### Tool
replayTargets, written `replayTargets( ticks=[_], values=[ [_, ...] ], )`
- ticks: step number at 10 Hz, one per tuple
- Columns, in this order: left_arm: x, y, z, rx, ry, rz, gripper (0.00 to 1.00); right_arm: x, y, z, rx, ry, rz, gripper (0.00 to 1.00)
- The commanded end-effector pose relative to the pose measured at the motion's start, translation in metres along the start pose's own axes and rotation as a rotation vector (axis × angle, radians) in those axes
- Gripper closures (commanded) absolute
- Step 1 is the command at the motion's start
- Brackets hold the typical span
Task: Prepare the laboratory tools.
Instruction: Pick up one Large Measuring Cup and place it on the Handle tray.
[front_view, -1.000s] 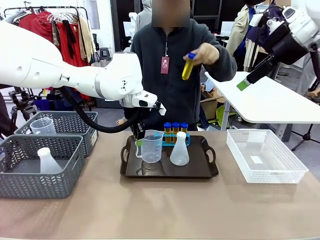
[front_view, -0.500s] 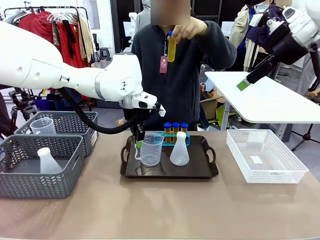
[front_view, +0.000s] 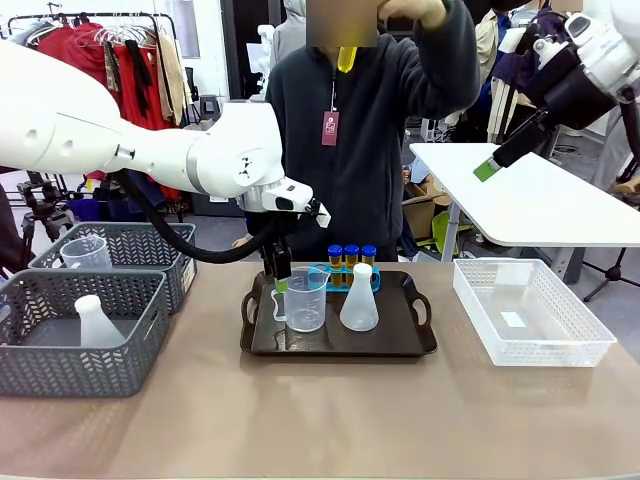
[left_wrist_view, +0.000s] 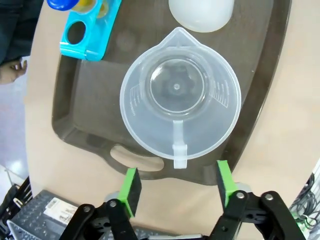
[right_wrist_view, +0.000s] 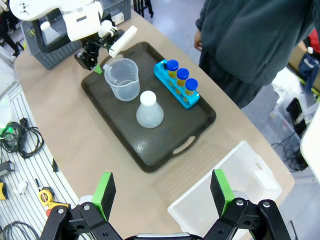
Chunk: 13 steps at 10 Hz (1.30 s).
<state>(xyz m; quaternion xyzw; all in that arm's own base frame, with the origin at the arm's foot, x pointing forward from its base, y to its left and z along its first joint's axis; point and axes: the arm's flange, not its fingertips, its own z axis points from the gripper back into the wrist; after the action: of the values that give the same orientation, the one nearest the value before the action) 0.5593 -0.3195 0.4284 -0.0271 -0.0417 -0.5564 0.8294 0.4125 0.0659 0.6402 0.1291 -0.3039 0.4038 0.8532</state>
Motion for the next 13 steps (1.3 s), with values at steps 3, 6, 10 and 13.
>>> replayTargets(
  ticks=[3, 6, 10, 13],
  values=[
    [-0.017, -0.010, 0.022, 0.021, -0.024, -0.011, 0.00, 0.000, 0.000, 0.001, 0.003, -0.006, 0.001, 0.00],
    [-0.017, -0.011, 0.028, 0.024, -0.058, -0.005, 0.00, 0.000, 0.000, 0.001, 0.003, -0.006, 0.001, 0.00],
    [-0.005, -0.007, 0.030, 0.035, -0.022, -0.001, 0.02, 0.000, 0.000, 0.001, 0.003, -0.006, 0.001, 0.00],
    [-0.005, -0.007, 0.030, 0.035, -0.022, -0.001, 0.02, 0.000, 0.000, 0.001, 0.003, -0.006, 0.001, 0.00]
  ],
)
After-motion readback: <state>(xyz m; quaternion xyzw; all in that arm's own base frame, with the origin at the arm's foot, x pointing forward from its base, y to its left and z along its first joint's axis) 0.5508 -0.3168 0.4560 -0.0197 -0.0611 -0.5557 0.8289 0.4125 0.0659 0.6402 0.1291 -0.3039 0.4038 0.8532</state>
